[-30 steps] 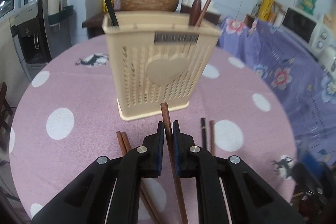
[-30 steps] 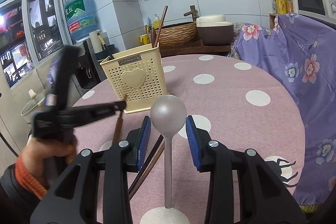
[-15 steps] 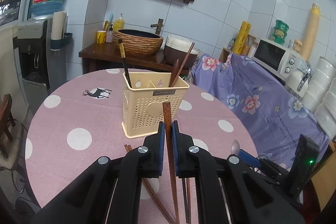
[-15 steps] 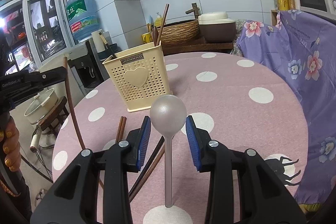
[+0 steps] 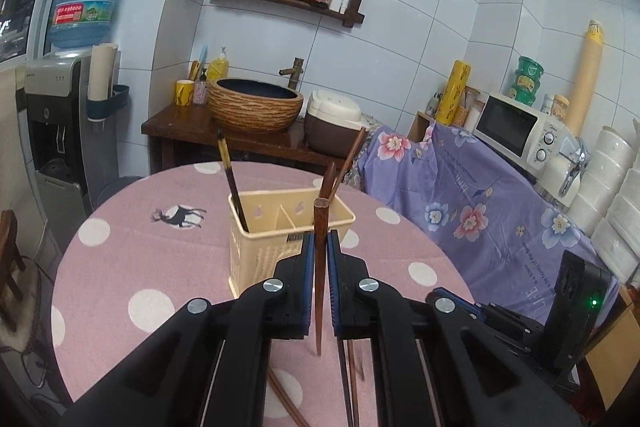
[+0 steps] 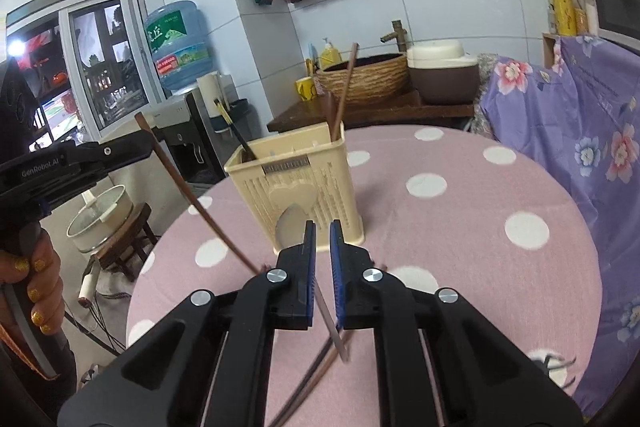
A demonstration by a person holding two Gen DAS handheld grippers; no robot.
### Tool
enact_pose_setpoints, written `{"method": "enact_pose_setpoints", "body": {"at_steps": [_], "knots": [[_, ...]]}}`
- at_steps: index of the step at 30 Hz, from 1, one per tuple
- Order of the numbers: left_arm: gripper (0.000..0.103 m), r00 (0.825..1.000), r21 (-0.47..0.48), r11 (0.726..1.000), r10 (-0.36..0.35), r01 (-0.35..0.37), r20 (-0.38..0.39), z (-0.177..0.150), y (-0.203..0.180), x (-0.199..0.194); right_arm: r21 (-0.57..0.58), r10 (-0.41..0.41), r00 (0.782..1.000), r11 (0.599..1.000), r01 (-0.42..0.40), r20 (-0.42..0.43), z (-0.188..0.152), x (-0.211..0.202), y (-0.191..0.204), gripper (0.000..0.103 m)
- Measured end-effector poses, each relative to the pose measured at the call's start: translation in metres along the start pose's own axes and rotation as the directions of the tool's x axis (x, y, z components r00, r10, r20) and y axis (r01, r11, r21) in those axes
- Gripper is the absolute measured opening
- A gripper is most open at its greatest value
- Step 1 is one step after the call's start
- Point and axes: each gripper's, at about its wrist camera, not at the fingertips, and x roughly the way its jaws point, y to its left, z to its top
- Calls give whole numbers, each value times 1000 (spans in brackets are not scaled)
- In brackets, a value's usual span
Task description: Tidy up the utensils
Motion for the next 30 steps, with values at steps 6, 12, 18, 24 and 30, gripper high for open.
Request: {"method": "enact_pose_setpoints", "body": {"at_steps": [6, 12, 18, 24, 30], "knots": [[8, 999, -3, 999, 34, -34, 25, 8, 7, 2, -17, -37, 999, 999, 37, 2, 15, 26, 2, 12], [8, 999, -13, 999, 35, -35, 21, 5, 14, -2, -78, -13, 996, 997, 6, -86, 0, 59, 4, 52], [8, 998, -24, 999, 44, -43, 49, 7, 23, -23, -202, 132, 943, 959, -200, -307, -24, 107, 16, 53], [8, 995, -22, 997, 72, -71, 63, 3, 32, -39, -348, 160, 840, 858, -379, -519, -53, 153, 39, 54], [8, 995, -23, 996, 85, -84, 56, -3, 39, -44, -400, 116, 774, 802, -443, -623, -63, 183, 43, 54]]}}
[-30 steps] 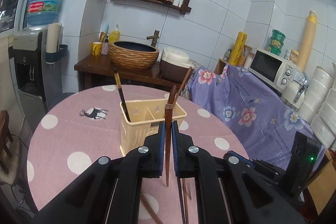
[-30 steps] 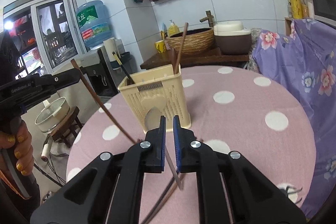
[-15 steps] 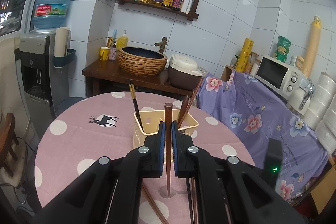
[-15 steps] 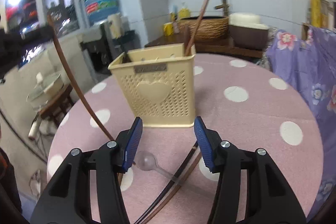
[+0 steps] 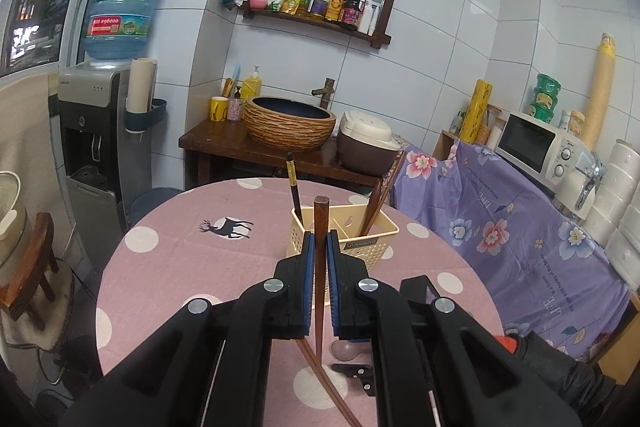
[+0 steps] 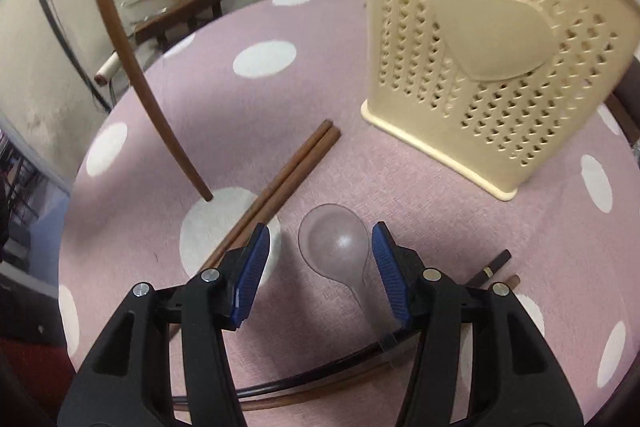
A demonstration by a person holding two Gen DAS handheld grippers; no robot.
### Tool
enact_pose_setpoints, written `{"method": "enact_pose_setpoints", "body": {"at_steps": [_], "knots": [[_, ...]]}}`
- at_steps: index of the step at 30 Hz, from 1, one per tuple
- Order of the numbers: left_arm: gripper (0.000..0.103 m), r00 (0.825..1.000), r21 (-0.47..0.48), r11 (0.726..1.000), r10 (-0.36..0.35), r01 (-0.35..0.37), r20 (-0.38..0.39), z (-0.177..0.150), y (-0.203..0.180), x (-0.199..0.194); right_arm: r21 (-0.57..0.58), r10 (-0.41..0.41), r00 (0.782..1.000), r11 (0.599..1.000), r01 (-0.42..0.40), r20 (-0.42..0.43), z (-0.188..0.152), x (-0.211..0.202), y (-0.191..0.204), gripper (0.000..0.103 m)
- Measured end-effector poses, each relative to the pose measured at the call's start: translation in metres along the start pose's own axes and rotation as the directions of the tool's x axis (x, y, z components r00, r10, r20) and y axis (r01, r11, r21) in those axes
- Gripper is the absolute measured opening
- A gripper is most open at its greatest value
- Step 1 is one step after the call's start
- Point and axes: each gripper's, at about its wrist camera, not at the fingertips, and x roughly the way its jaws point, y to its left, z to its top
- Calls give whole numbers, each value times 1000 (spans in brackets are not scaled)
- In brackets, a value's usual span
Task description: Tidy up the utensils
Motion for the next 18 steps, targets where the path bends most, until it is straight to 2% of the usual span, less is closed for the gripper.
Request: {"method": "enact_pose_setpoints", "body": {"at_steps": [3, 8, 10, 12, 18], "knots": [[8, 1000, -1, 1000, 1, -1, -1, -3, 1, -1, -40, -38, 999, 998, 37, -24, 1, 6, -2, 55], [8, 1000, -3, 1000, -6, 6, -8, -6, 1, 1, -50, -35, 999, 998, 33, -33, 3, 8, -3, 54], [8, 1000, -7, 1000, -8, 8, -9, -6, 2, 1, -44, -41, 999, 998, 40, -30, 1, 8, -6, 51], [8, 1000, -5, 1000, -9, 9, -10, -7, 2, 1, -41, -45, 999, 998, 44, -24, 2, 8, -3, 39], [8, 1000, -5, 1000, -9, 9, -10, -8, 1, 1, -6, -67, 998, 998, 67, -18, 2, 8, 3, 37]]}}
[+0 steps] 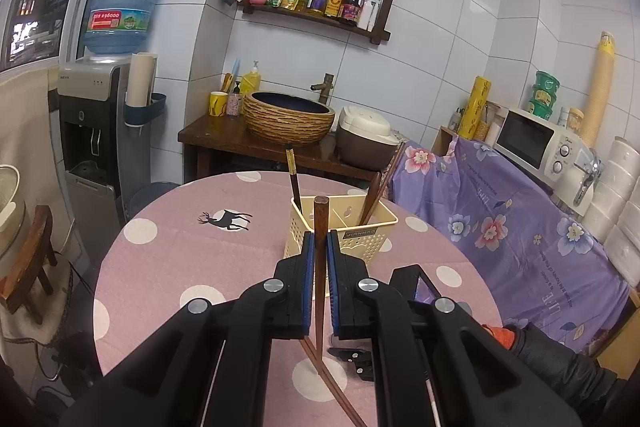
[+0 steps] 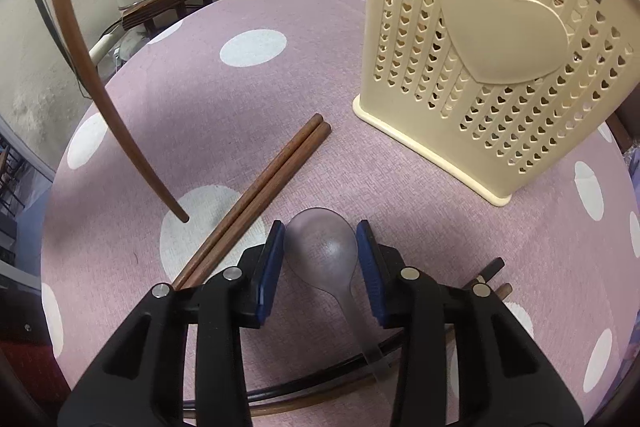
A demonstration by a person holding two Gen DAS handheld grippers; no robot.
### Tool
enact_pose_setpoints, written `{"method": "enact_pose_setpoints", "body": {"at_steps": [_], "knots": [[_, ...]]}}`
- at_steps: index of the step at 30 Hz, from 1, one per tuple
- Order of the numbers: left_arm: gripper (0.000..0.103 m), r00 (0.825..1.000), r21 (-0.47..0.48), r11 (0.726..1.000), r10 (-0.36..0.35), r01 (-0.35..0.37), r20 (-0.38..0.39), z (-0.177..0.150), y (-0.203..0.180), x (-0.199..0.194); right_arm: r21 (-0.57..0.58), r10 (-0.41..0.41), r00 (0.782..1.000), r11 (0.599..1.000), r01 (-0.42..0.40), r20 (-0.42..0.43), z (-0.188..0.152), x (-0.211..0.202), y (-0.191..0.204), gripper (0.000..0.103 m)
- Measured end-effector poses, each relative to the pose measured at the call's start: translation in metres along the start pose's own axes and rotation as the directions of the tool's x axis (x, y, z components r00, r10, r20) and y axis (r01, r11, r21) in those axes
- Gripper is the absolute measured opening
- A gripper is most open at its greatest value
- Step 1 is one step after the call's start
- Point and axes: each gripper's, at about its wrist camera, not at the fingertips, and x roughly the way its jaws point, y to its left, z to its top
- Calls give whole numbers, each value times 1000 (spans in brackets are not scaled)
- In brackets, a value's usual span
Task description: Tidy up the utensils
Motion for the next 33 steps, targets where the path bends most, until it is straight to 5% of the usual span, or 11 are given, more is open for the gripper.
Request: {"method": "enact_pose_setpoints", "body": {"at_steps": [12, 21, 33], "knots": [[8, 1000, 0, 1000, 9, -9, 4, -6, 0, -3, 145, 17, 978, 988, -48, 208, -4, -64, -1, 38], [8, 1000, -3, 1000, 6, -6, 0, -11, 0, -4, 296, -70, 912, 953, -59, 405, -37, -144, -8, 38], [8, 1000, 2, 1000, 4, -4, 7, -8, -9, -5, 408, -121, 860, 906, -107, 495, -63, -186, -10, 37]]}}
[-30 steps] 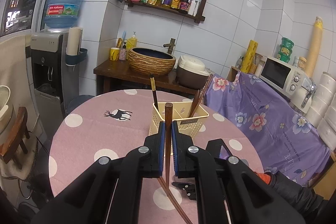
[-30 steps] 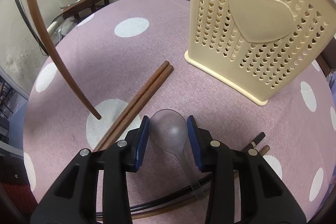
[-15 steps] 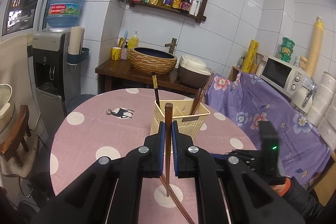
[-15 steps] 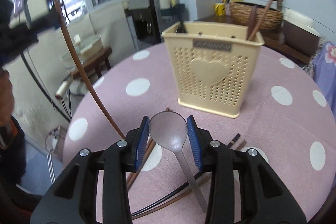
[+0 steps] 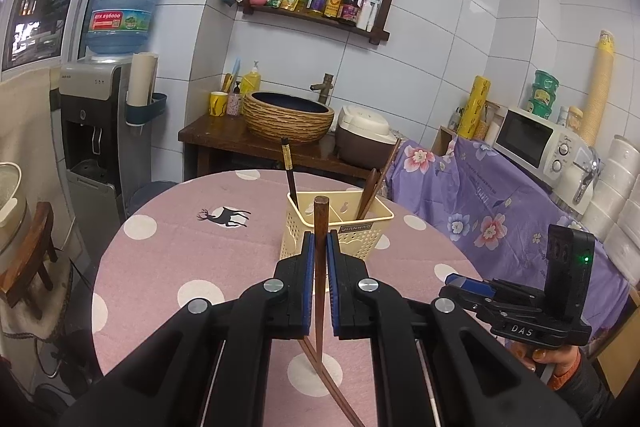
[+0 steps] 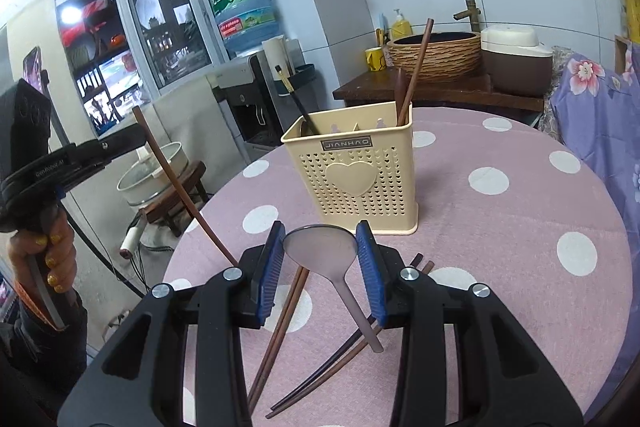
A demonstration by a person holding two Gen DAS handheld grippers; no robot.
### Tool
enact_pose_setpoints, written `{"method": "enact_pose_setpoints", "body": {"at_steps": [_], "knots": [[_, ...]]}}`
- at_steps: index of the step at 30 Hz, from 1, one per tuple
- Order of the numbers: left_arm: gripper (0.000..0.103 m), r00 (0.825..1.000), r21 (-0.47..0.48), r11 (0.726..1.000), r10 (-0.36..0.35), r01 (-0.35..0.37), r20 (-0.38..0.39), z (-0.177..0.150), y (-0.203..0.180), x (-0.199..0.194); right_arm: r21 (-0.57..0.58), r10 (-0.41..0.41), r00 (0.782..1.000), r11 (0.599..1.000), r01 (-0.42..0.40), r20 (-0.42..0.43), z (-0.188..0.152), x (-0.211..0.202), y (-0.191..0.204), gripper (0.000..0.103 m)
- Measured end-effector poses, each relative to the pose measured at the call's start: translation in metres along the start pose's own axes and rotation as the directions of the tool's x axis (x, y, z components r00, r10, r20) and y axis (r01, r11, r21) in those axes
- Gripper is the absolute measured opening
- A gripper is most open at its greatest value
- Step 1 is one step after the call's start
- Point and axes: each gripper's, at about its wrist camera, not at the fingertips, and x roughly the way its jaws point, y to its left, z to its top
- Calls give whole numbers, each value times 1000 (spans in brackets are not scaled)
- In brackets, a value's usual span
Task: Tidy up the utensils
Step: 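Carry the clear spoon over the holder with the right tool, then open both tools to drop the spoon and chopstick into the holder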
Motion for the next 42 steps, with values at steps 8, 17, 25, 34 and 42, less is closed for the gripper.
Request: {"method": "enact_pose_setpoints", "body": {"at_steps": [8, 17, 25, 34, 42], "knots": [[8, 999, 20, 999, -39, 39, 35, 40, -13, -1, 72, 63, 996, 995, -68, 70, 36, -11, 3, 37], [4, 987, 32, 999, -41, 37, 153, 136, -36, 15, 112, 6, 957, 993, -41, 291, 143, -18, 23, 37], [4, 991, 6, 1000, -1, 0, 131, 144, -28, 57, 150, -106, 950, 987, 64, 294, 161, 35, 15, 37], [4, 997, -62, 995, 81, -81, 2, 74, 28, 80, 171, -82, 955, 985, 34, 284, 140, 48, -7, 37], [4, 996, -99, 994, 45, -52, -72, 37, 41, 87, 156, -72, 947, 987, 23, 314, 150, 49, 5, 37]]}}
